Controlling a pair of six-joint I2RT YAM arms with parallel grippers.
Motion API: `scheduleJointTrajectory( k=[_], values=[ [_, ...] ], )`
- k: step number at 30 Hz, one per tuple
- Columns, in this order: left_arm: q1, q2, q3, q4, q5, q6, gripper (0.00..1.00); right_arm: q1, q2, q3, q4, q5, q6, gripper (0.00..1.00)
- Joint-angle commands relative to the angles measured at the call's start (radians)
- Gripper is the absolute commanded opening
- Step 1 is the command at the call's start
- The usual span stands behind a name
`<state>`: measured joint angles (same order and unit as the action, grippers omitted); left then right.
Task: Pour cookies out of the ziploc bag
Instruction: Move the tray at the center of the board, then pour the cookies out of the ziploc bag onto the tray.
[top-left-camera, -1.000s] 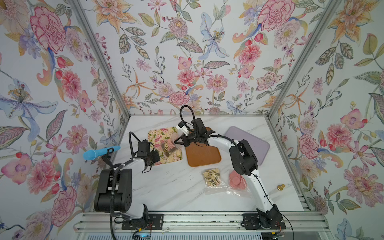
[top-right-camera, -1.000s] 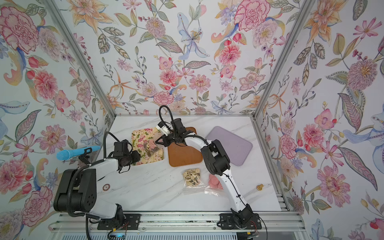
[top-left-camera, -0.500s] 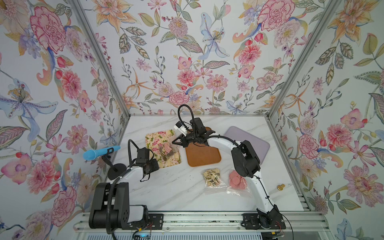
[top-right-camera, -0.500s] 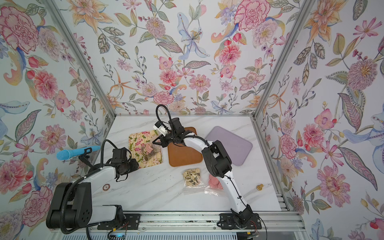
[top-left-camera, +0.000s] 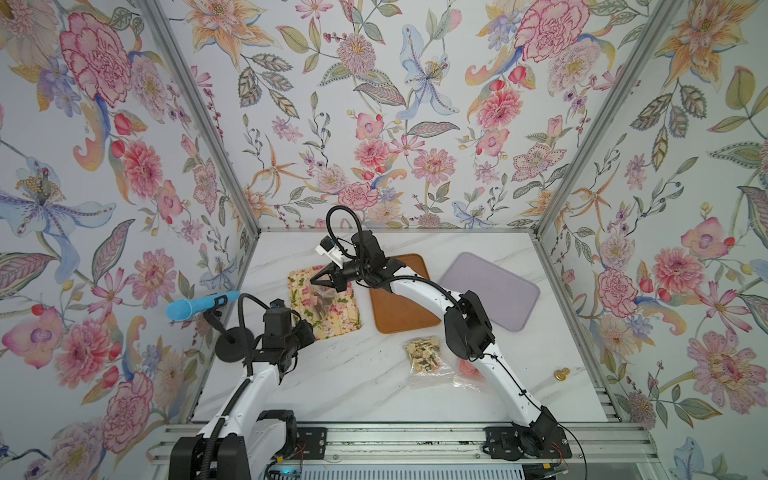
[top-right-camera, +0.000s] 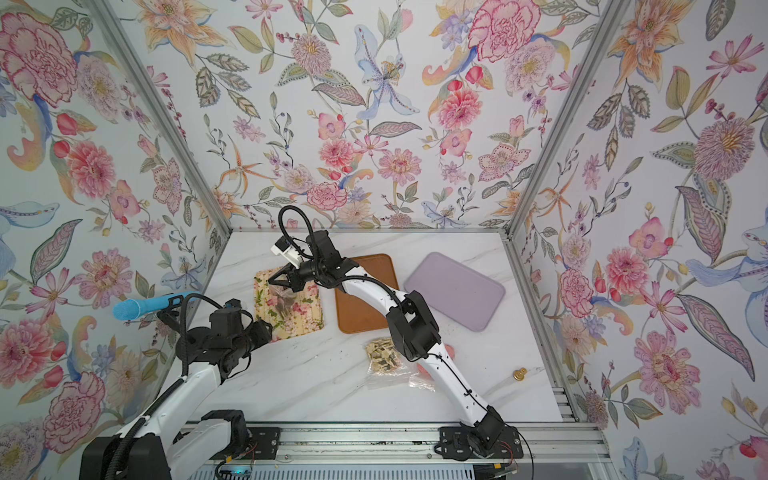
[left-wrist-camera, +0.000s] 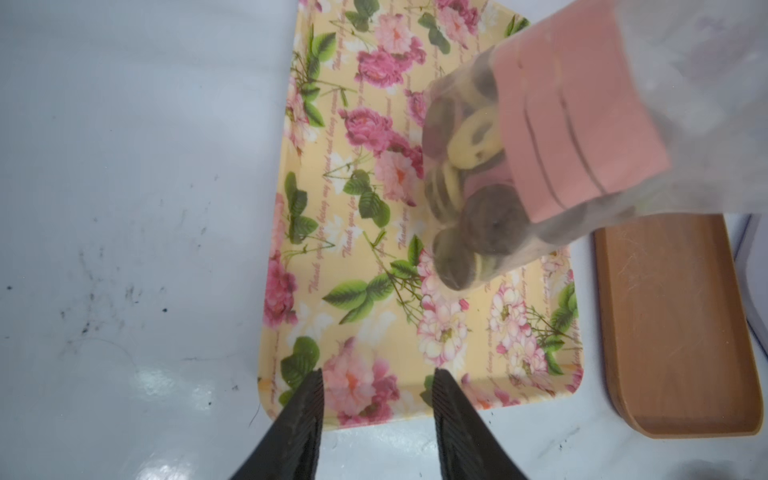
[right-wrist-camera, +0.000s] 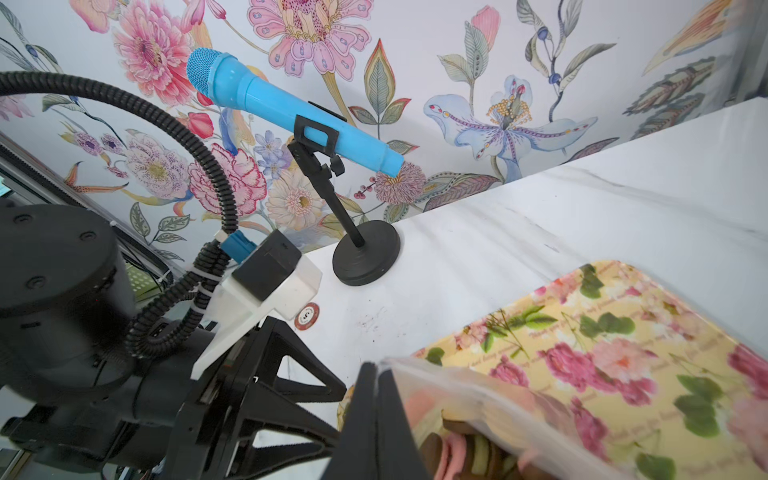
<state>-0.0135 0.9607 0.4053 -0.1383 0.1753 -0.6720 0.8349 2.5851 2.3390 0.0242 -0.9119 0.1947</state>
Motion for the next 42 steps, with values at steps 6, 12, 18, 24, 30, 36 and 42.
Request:
scheduleJointTrajectory(
  k=[6,12,18,24,30,36,42],
  values=[
    [0.001,-0.047,0.004,-0.024,-0.026,-0.036,0.46,-0.002,0.096,0.047,0.290,-0.031,0.240,0.00],
    [0.001,-0.005,0.023,-0.018,-0.018,-0.010,0.46,-0.036,0.030,-0.106,0.245,-0.047,0.204,0.00],
    [0.002,0.070,0.042,-0.014,0.052,0.024,0.44,-0.090,-0.067,-0.300,0.221,-0.033,0.127,0.00],
    [0.003,0.060,0.057,-0.064,0.033,0.035,0.43,-0.128,-0.104,-0.362,0.171,-0.006,0.056,0.00],
    [0.002,0.097,0.057,-0.043,0.041,0.038,0.41,-0.132,-0.091,-0.353,0.155,-0.008,0.041,0.00],
    [0.003,0.185,0.037,0.064,0.086,0.071,0.38,-0.130,-0.092,-0.356,0.158,-0.007,0.041,0.00],
    [0.005,0.240,0.037,0.137,0.089,0.053,0.36,-0.130,-0.094,-0.354,0.157,-0.008,0.041,0.00]
  ],
)
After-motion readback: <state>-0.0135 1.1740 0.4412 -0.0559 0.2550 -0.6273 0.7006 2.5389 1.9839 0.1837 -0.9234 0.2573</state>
